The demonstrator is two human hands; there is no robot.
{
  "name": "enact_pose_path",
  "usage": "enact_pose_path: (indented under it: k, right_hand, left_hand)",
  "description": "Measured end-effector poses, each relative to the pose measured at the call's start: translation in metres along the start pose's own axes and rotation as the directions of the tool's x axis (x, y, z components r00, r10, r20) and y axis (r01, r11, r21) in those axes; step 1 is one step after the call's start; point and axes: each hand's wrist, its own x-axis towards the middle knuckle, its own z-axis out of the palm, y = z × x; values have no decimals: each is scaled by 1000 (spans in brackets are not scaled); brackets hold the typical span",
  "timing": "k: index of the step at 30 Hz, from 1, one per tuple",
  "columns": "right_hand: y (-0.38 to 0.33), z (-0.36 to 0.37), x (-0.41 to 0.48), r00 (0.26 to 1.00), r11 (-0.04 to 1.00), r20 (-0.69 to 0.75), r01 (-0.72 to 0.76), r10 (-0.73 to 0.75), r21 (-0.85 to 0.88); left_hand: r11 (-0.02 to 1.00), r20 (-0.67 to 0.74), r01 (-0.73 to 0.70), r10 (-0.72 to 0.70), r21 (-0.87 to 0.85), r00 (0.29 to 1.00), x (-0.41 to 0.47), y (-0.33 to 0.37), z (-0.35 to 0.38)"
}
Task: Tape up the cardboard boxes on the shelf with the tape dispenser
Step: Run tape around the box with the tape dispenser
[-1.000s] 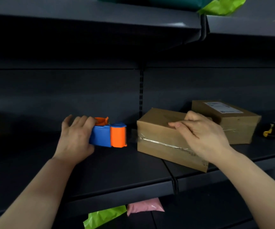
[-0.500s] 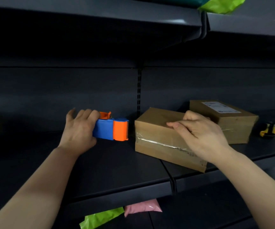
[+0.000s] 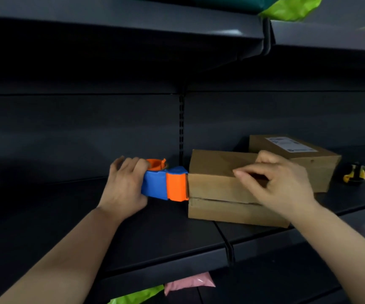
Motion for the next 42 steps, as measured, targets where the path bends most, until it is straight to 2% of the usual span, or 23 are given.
enact_pose_path:
  k: [2,4,10,13,15,20,22,25,29,32,35,38,42]
  right_hand:
    - [-4,16,-12,979,973,-203,-39,-8,-226]
    - [-4,32,-18,946,955,-319,-49,-49,-292]
    - [7,31,-7,942,984,-335,-43,-17,-171]
    - [-30,30,13,968,966,-230,-145,95,-212]
    - [-58,46,21,979,971,-174,-140,106,-196]
    - [-63,66,13,974,991,-220,-81,56,-106]
    - [-55,57,13,977,999,-211,-31,25,-27]
    - [-48,46,16,992,994,-124,5,9,110]
    - [-51,41,13,995,994,29,-100,98,54]
    - [-50,41,9,989,985,62,-138,132,107]
    - [-45,38,8,996,990,55,-81,75,119]
    - [-33,26,4,998,974,68,-3,-13,228]
    - [-1,5,-2,989,937,133,20,-70,349]
  left_hand:
    - [1000,-4,-23,23,-15,1000,-1,5,0]
    - [1000,3,-25,25,-16,1000,-1,7,0]
    - [998,48,-58,57,7,997,-3,8,2]
    - [999,59,-50,50,-8,997,-1,11,4]
    - [999,58,-43,44,-10,997,-1,11,4]
    - [998,58,-69,68,11,996,-5,4,2]
    - [992,42,-125,125,-16,991,-4,4,-2]
    - [969,-12,-242,242,-57,970,-2,11,-8]
    - [947,-10,-320,320,-10,947,-2,13,-11]
    - [948,-19,-318,318,-12,948,-3,10,-12]
    - [940,-47,-342,341,-12,939,-1,10,-11]
    - [965,-120,-260,261,24,958,-2,-9,-14]
    - [981,-162,-183,191,63,968,-7,-28,-17]
